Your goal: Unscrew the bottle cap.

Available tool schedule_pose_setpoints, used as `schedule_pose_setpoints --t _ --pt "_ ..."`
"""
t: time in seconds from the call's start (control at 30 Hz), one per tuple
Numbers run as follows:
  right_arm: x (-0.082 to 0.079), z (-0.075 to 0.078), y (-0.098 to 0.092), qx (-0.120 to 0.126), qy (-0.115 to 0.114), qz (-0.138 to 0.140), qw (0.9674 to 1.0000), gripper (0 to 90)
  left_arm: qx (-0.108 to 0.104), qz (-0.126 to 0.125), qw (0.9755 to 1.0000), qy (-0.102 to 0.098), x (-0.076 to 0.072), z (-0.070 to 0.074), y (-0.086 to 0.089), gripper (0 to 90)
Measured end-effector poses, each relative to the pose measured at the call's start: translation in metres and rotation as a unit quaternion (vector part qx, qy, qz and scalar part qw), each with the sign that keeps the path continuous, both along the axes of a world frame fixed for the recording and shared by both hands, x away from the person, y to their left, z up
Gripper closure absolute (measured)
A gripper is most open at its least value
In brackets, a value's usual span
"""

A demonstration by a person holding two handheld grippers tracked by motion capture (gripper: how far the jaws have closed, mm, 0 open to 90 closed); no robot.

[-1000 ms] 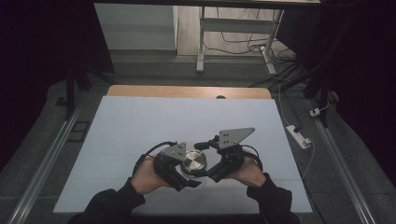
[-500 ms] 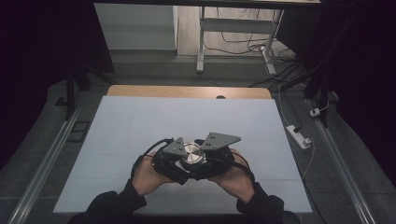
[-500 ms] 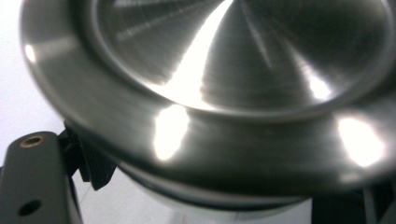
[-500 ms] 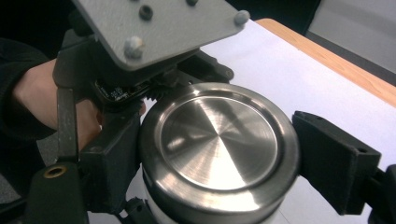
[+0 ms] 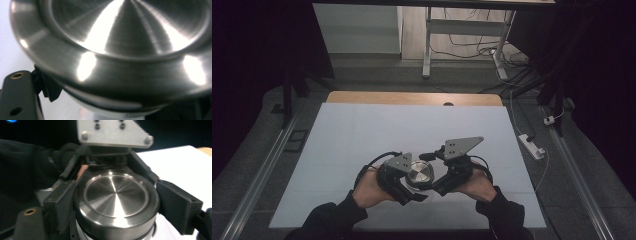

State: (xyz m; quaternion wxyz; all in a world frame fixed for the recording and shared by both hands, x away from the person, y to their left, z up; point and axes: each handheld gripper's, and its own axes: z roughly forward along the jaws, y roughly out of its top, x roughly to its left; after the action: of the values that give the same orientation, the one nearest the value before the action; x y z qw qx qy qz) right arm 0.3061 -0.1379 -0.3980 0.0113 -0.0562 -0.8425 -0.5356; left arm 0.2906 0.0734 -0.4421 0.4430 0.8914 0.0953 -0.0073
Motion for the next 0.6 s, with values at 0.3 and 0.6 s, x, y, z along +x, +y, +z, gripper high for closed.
schedule_pose_setpoints --t 0.3,0.6 --pt "-0.014 0.008 0.015 -0.049 -0.035 -0.111 0.992 13.9 0.0 0.087 0.9962 0.005 0.008 0.0 0.011 15.6" --pt "-0.018 0.01 0.014 -0.034 -0.03 -0.097 0.9943 19.4 -0.008 0.033 0.9994 0.0 0.003 0.004 0.007 15.6"
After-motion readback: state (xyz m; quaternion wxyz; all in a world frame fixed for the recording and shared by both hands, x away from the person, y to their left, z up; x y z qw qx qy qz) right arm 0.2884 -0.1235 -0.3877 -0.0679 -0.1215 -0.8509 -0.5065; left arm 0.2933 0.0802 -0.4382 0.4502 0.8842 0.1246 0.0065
